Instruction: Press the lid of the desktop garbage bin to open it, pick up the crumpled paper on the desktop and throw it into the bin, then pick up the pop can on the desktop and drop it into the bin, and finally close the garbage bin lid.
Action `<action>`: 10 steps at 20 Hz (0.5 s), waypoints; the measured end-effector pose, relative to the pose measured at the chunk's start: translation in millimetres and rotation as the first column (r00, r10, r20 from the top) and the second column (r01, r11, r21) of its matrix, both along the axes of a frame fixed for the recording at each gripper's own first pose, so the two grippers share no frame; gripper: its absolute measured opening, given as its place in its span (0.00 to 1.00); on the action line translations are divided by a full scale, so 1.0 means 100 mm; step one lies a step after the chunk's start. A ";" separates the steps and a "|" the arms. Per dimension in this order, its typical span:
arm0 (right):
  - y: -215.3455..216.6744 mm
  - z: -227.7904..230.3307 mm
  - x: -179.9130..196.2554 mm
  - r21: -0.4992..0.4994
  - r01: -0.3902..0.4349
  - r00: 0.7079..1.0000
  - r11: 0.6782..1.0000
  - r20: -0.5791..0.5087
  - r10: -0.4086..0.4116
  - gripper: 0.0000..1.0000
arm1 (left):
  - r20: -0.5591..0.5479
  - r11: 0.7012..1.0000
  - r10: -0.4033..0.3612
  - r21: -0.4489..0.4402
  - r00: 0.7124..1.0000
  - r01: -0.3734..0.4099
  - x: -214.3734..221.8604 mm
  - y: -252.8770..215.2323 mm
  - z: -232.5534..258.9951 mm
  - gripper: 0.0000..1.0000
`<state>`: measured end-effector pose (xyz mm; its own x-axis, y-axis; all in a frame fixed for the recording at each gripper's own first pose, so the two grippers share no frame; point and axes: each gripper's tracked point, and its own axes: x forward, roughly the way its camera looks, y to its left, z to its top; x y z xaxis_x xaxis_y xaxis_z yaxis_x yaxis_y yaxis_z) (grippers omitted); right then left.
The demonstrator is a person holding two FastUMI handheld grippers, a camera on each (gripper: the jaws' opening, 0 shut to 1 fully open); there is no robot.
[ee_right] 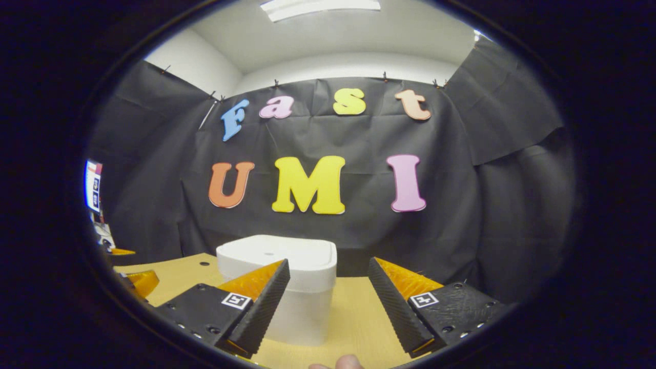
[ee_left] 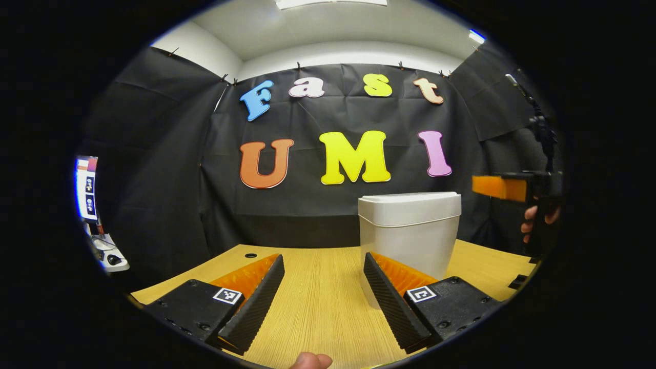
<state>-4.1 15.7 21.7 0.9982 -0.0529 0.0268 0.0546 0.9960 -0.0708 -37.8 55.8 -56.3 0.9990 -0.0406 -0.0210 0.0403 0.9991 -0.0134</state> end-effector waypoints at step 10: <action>0.03 -0.55 -0.45 0.049 0.041 0.999 0.998 -0.008 -0.041 0.96 | 0.007 1.000 -0.010 0.000 1.000 0.010 -0.02 -0.10 0.02 1.00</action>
<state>-48.9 19.1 -33.2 0.9954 -0.0946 0.0162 0.0950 0.9952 -0.0222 -39.8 46.0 -54.0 0.9986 -0.0507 -0.0137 0.0505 0.9986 -0.0130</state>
